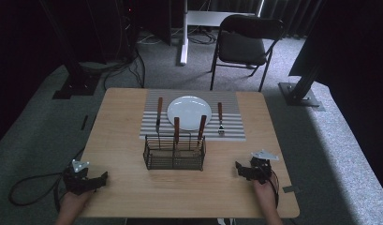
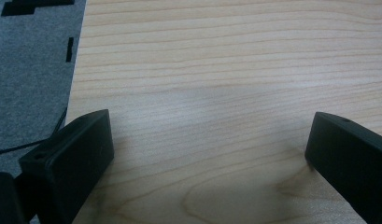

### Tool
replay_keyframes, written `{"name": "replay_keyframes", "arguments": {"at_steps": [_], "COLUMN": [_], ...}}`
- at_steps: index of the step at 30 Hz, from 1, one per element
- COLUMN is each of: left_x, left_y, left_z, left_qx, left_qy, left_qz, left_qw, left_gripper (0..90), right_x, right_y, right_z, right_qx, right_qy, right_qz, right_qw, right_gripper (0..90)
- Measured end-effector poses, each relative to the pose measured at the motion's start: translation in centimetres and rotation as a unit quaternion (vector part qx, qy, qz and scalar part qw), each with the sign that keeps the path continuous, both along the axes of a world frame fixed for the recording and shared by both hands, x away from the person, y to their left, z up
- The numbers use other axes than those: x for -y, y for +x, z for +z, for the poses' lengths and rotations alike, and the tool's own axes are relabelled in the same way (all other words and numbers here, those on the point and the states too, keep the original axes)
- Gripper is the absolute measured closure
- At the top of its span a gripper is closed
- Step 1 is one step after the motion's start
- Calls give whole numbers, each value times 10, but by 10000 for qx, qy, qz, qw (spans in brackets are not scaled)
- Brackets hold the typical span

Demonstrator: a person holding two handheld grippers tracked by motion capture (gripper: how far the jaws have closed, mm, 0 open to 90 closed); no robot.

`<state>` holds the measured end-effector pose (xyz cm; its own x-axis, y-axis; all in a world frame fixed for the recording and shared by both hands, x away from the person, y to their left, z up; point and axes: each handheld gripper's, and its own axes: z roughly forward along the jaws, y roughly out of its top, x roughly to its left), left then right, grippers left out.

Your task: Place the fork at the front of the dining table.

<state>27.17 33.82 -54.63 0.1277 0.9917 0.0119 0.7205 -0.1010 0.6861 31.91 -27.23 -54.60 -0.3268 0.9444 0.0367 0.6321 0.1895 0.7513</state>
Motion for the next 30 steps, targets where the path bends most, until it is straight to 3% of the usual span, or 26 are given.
{"name": "replay_keyframes", "arguments": {"at_steps": [9,12,15,18,22,25,30], "left_x": [0,0,0,0,0,0,0], "left_y": [0,0,0,0,0,0,0], "left_z": [0,0,0,0,0,0,0], "left_qx": [2,-6,-5,-5,-6,-6,-6], "left_qy": [-5,-5,-6,-5,-4,-3,-3], "left_qz": [5,4,5,4,4,3,2], "left_qw": [10000,10000,10000,10000,10000,10000,10000], "left_gripper": [9,9,9,9,9,9,9], "right_x": [13,18,21,24,26,31,32], "right_y": [-23,-30,-34,-37,-41,-42,-42], "right_z": [-1,-3,-2,-3,-4,-4,-4], "right_qx": [45,36,86,-27,-42,-170,-167], "right_qy": [-125,-196,-172,-382,-360,-165,-161], "right_qz": [-179,-520,-566,-646,-819,-912,-932], "right_qw": [9998,9984,9982,9972,9960,9956,9954], "right_gripper": [147,145,145,146,145,145,145]}}
